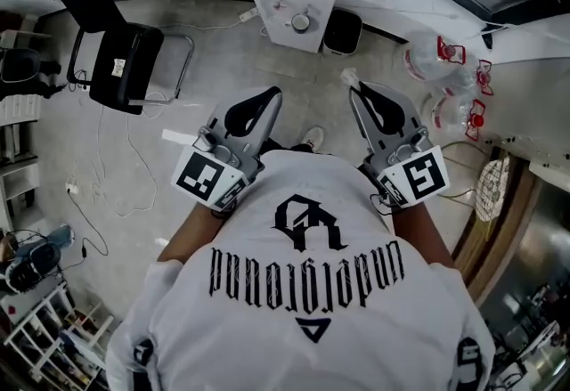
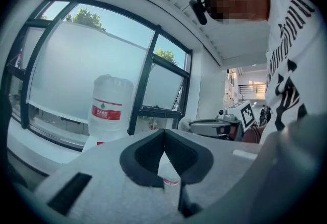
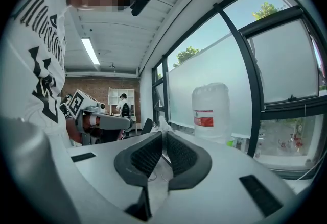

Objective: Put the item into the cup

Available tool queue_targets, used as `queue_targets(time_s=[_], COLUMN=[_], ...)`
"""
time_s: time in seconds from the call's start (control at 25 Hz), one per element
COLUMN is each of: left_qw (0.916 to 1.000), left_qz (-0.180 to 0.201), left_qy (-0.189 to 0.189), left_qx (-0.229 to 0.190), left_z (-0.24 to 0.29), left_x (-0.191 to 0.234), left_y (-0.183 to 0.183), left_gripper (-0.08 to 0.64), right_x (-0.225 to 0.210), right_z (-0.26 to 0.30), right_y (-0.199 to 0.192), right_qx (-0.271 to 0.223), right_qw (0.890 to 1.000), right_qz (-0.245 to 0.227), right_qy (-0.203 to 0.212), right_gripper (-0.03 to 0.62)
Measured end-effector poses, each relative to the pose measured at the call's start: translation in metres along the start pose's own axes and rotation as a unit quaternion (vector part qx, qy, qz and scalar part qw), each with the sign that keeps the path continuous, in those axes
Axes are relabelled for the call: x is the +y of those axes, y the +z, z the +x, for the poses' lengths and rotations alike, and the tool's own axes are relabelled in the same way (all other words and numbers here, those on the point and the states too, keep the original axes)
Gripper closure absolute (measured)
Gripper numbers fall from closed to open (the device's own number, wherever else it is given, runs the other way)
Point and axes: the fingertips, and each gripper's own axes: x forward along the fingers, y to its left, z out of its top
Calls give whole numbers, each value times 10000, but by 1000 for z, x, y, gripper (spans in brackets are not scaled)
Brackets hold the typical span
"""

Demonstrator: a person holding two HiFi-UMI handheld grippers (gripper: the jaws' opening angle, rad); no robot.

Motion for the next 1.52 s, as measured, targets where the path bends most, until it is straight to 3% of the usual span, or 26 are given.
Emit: queue_targets(time_s=[0.48,1.04,1.52], left_qw=[9991,9929,9876], left_qz=[24,75,204], left_qy=[-429,-1186,-1559], left_qx=[33,2,-6], left_z=[33,41,17], left_x=[37,135,220], left_y=[12,44,64], left_gripper=[545,545,545], right_x=[-28,-27,-6], right_z=[20,105,187], right_y=[4,27,46], right_qx=[7,21,34], right_qw=[9987,9917,9867], right_qz=[55,41,-87], right_qy=[-511,-1287,-1622], right_gripper=[558,558,558])
